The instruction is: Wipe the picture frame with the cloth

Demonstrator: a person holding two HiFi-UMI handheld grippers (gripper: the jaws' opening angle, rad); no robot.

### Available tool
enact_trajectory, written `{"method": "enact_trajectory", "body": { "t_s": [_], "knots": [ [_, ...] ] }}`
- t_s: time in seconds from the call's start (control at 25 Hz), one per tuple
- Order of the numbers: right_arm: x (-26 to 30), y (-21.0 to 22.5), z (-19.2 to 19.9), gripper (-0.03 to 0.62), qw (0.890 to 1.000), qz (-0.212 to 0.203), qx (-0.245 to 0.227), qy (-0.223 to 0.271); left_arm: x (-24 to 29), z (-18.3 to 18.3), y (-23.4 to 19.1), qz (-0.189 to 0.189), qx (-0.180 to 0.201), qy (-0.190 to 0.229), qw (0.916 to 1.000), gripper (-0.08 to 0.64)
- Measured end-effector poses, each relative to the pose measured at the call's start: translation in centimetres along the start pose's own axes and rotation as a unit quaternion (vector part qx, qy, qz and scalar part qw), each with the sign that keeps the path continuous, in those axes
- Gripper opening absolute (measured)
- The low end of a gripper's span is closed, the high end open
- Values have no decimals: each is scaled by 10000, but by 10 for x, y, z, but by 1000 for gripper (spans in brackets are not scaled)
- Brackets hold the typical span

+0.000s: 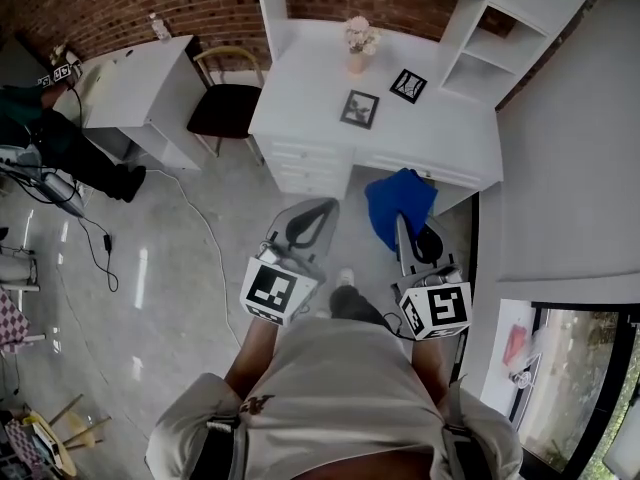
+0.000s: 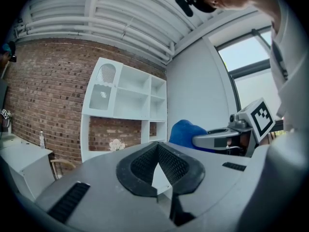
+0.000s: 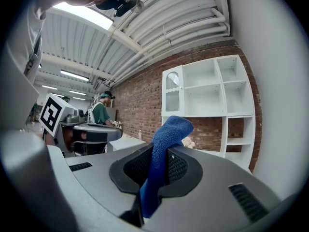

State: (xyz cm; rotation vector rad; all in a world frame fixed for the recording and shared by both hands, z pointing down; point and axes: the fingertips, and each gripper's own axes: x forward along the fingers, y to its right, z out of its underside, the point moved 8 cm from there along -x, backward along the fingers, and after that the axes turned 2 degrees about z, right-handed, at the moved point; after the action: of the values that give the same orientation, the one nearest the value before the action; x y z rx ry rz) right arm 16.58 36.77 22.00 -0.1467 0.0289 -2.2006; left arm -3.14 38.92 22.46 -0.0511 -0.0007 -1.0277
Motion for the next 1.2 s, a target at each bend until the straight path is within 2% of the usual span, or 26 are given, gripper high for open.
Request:
{"method": "enact_trajectory", "body": {
  "t_s": [0.68,1.2],
  "knots": [
    [84,88,-9,29,9986,-490,41,186,99,-15,-30,-433,147,-96,9989,2],
    [129,111,-8,29,9982,-529,62,268,144,-11,-52,-582,154,-34,9982,2]
  ]
}}
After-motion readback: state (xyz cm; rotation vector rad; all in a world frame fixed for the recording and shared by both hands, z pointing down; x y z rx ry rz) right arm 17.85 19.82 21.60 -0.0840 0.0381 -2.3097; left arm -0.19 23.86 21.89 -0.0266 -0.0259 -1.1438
